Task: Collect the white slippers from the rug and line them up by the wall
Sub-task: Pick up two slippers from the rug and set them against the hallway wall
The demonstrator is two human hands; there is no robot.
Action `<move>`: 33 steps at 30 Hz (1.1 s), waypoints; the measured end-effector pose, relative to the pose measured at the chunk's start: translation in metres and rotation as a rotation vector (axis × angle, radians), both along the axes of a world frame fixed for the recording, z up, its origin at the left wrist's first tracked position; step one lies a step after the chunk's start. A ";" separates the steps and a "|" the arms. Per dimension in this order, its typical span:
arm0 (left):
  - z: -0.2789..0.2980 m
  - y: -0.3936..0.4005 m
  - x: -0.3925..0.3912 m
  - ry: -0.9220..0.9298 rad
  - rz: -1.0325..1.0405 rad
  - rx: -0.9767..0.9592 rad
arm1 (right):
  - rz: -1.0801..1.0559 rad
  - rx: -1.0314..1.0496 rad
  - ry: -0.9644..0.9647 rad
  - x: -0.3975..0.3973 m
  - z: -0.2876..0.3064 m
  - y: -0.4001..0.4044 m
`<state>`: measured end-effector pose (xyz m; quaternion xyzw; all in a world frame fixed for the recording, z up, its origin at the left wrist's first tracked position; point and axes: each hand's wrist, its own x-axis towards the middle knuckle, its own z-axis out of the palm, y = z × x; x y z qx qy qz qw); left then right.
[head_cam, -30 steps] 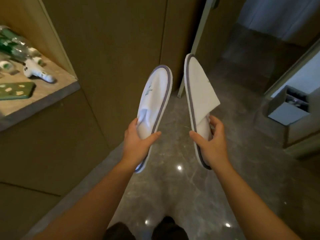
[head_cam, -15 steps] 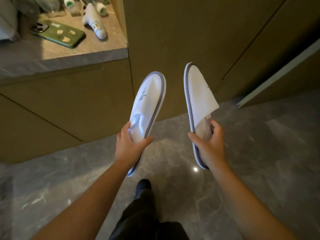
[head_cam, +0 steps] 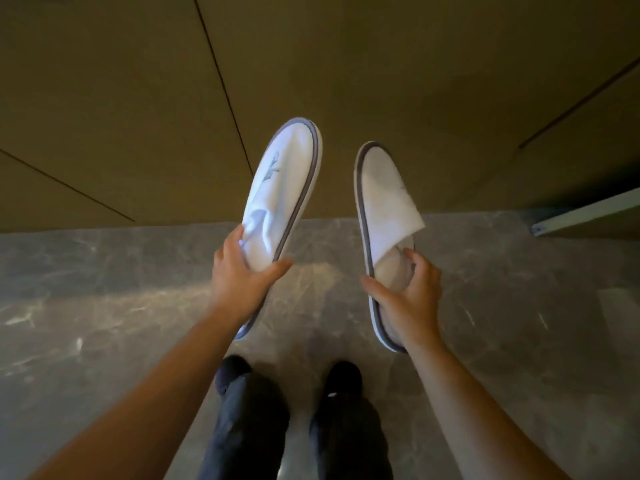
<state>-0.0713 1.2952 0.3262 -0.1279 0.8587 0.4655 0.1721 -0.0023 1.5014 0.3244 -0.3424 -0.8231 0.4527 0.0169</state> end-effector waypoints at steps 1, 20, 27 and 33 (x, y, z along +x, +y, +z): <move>-0.025 0.010 -0.001 0.001 0.015 0.002 | 0.005 -0.019 -0.013 -0.001 -0.025 0.009; -0.500 0.087 -0.043 0.036 -0.167 -0.151 | -0.175 0.290 -0.176 -0.050 -0.513 0.101; -0.513 0.100 -0.030 0.040 -0.193 -0.180 | -0.018 0.120 -0.121 -0.049 -0.529 0.096; -0.509 0.120 -0.025 0.121 -0.263 -0.261 | -0.032 -0.541 0.093 -0.059 -0.495 0.043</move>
